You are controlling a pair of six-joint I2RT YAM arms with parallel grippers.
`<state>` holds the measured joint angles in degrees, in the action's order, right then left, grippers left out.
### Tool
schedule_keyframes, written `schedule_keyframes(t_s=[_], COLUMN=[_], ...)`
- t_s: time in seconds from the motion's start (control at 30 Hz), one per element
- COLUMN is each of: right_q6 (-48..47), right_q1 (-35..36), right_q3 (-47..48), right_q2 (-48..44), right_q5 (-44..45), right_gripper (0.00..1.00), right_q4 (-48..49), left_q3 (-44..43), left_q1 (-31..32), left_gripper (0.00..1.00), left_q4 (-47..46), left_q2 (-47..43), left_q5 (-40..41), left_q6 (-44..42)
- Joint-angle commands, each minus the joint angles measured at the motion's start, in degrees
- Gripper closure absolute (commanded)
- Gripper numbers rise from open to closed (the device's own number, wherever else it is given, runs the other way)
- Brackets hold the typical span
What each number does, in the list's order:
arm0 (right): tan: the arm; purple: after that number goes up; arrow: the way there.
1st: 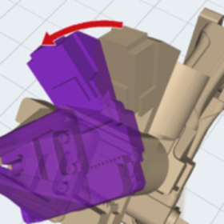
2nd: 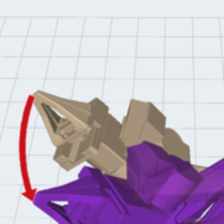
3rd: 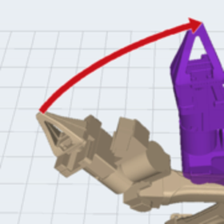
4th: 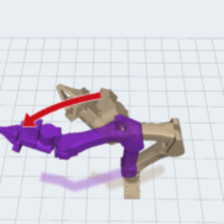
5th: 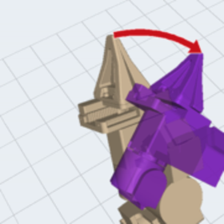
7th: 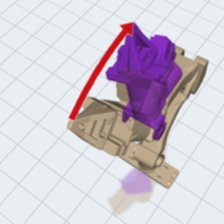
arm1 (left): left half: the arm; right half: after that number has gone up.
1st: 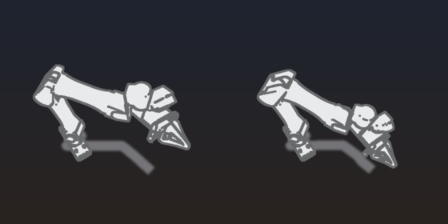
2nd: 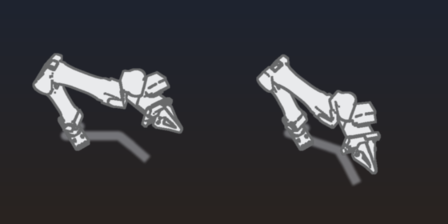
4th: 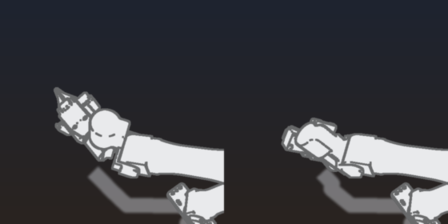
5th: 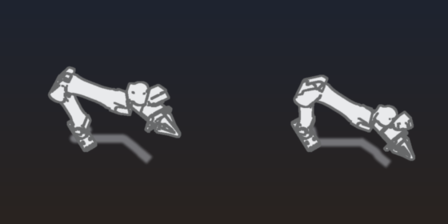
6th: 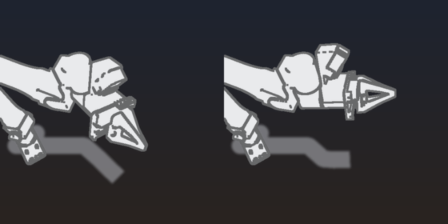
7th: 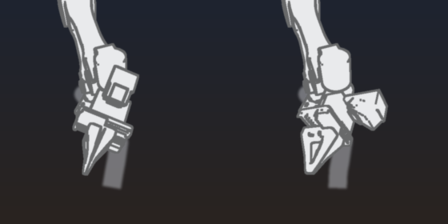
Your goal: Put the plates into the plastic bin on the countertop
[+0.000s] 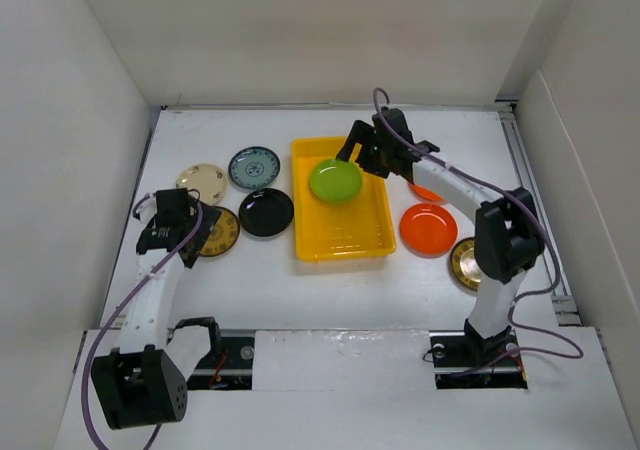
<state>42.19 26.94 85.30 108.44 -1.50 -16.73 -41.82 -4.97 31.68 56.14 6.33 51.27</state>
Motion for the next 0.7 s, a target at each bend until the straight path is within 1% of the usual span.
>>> schedule_keyframes(t_s=[0.0, 0.03, 0.07, 0.17, 0.27, 0.3, 0.4, 0.5, 0.53, 0.57, 0.67], right_q6=[-0.62, -0.62, -0.62, -0.62, -0.1, -0.1, -0.7, -1.24, -1.24, -1.76, -1.77], right_q1=[3.38, 3.91, 4.52, 6.28, 7.51, 9.17, 11.11, 11.12, 11.12, 11.12, 9.8], right_q3=[-1.44, -2.32, -4.07, -6.01, -9.09, -10.84, -12.08, -14.89, -16.03, -16.56, -17.88], right_q2=[-10.24, -11.57, -12.89, -17.03, -21.42, -22.74, -27.4, -32.4, -33.64, -36.0, -39.09], right_q5=[0.88, 0.88, -0.08, -4.12, -6.41, -6.93, -7.55, -7.56, -7.56, -7.56, -7.56], right_gripper=[0.07, 0.07, 0.07, 0.07, 0.07, 0.07, 0.07, 0.07, 0.07, 0.07, 0.07], right_q4=[4.34, 5.04, 6.09, 6.89, 8.2, 9.08, 9.09, 9.09, 9.09, 9.09, 8.47], left_q3=[2.27, 2.88, 2.89, 5.96, 8.32, 8.95, 10.79, 12.46, 13.08, 13.08, 13.61], left_q1=[-0.21, 0.92, 0.93, 0.93, 0.93, 0.93, 0.93, 0.93, 0.93, 0.93, 0.4], left_gripper=[0.0, 0.0, 0.0, 0.0, 0.0, 0.0, 0.0, 0.0, 0.03, 0.09, 0.16], left_q4=[3.47, 3.47, 5.65, 5.06, 2.69, 1.73, -2.4, -6.18, -7.06, -8.29, -9.53], left_q2=[-3.4, -4.01, -4.8, -5.86, -5.34, -4.56, -3.67, -1.13, -0.25, 0.37, 2.73], left_q5=[0.88, 0.88, 0.88, 0.88, 1.49, 1.49, 3.52, 4.92, 4.92, 5.53, 6.06], left_q6=[6.47, 7.26, 9.88, 11.92, 14.29, 14.91, 17.11, 18.43, 18.95, 18.96, 19.57])
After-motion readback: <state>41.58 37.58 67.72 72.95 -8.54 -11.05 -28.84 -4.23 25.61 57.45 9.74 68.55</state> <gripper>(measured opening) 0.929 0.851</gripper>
